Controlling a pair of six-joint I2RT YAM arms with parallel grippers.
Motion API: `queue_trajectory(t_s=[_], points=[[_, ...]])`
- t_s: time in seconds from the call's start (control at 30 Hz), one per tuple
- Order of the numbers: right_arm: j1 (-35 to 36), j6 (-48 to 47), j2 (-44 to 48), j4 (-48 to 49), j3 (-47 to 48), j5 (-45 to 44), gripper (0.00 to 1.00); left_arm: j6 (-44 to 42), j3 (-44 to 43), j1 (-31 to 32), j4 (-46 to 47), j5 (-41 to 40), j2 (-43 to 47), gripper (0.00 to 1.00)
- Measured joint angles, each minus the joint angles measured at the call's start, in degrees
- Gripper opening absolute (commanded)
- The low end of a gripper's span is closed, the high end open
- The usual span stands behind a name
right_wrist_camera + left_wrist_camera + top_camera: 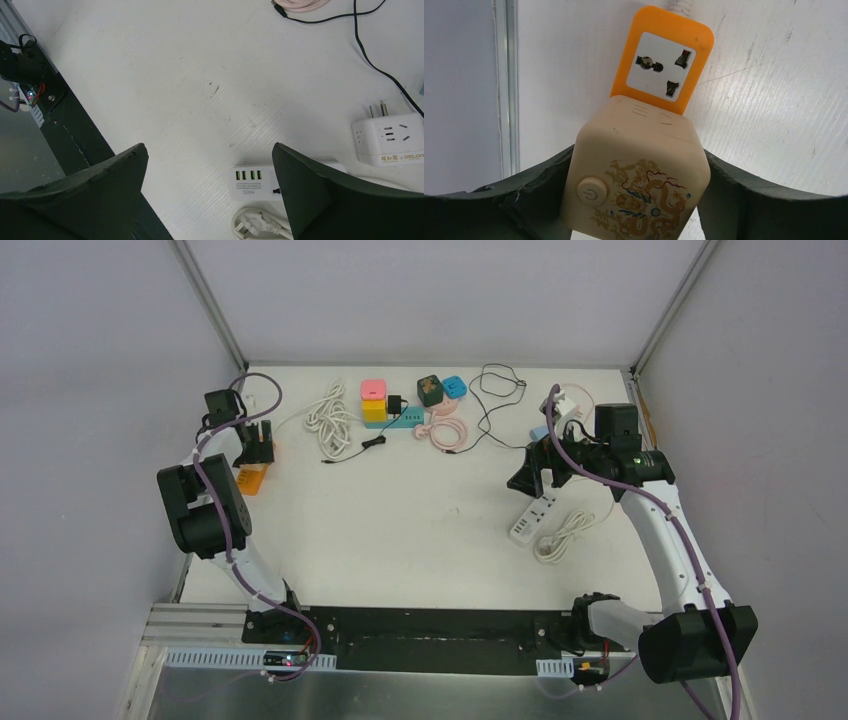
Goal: Pull the plug off the socket
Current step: Move the socket to the center of the board.
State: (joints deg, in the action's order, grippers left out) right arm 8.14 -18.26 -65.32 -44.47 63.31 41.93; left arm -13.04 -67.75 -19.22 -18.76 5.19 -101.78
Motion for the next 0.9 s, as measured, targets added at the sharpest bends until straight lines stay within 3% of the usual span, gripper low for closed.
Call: queue_trajectory(t_s=[0.17, 0.23, 0.33, 0.43, 0.5, 0.67, 0.9], points=[[0.00, -0.02, 0.00, -0.02, 0.00, -0.04, 1.00, 0.02, -0.15, 0.00, -0.15, 0.07, -0.31, 0.62], [0.00, -0.02, 0.00, -0.02, 0.00, -0.07, 1.00, 0.04, -0.31, 0.00, -0.17, 0.55, -0.33, 0.44], [0.00, -0.02, 0.00, -0.02, 0.00, -0.13, 1.00, 0.00, -0.37, 0.00, -0.20, 1.20, -0.33, 0.35], [0.00, -0.04, 0.00, -0.02, 0.00, -0.11, 1.00, -0.04, -0.37, 0.28, -0.26, 1.31, -0.33, 0.13], [0.00, -0.02, -0.09, -0.02, 0.00, -0.09, 1.00, -0.22, -0.11, 1.46, -0.28, 0.44, -0.17, 0.07], [0.00, 0.02, -0.52, -0.04, 0.00, 0.42, 1.00, 0.20, 2.43, 9.62, -1.81, -5.57, 2.58, 0.00], [0.07, 0.07, -0.52, -0.46, 0.00, 1.05, 1.00, 9.16, 9.33, 17.53, -6.51, -4.57, 10.71, 0.00]])
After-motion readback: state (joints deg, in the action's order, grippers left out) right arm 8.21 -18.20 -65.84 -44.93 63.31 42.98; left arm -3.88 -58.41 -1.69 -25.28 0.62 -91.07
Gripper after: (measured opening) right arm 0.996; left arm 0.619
